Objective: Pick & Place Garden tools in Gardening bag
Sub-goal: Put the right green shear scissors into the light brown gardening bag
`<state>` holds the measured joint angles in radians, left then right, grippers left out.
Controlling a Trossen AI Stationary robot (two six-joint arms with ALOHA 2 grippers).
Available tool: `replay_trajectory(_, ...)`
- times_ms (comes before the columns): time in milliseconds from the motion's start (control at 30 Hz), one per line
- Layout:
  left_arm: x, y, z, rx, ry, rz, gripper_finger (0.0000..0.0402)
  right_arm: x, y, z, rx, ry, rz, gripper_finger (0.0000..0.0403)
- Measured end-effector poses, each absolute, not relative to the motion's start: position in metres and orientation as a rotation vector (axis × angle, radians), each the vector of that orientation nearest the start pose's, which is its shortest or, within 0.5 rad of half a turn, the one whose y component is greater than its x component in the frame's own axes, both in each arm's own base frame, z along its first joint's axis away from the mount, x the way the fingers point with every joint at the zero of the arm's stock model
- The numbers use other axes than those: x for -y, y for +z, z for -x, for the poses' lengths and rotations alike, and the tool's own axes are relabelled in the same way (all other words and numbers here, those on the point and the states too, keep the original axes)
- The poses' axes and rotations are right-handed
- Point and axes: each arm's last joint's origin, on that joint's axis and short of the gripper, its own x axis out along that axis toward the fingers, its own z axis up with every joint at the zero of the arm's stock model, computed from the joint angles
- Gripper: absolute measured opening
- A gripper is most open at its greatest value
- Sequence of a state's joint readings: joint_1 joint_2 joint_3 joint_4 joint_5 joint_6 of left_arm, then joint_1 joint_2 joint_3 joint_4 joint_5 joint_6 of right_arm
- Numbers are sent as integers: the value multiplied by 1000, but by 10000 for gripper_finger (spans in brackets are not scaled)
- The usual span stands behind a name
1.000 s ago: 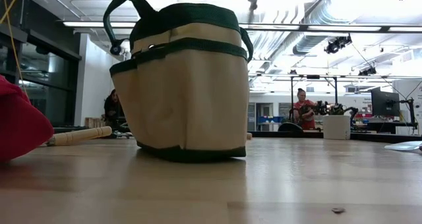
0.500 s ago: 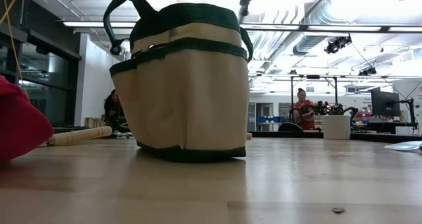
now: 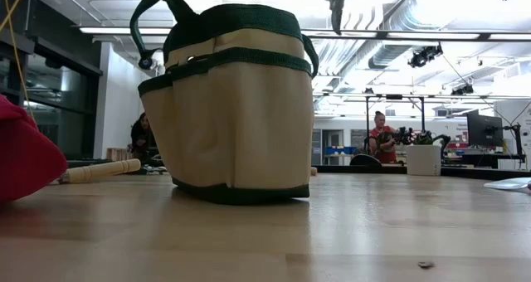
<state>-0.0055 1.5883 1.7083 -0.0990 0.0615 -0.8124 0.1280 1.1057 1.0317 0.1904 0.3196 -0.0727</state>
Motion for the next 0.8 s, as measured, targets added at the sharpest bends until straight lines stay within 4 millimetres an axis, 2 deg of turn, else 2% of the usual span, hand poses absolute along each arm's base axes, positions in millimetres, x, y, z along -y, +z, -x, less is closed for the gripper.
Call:
replay_trajectory(200,4,458,-357,-8,-72,808,0,-22,392,-244,107,-188,49,115)
replay_trajectory(500,4,458,-357,-9,-71,801,0,-23,392,-244,109,-180,32,12)
replay_trajectory(800,5,457,-357,-26,-102,724,10,-23,394,-242,116,-179,19,5)
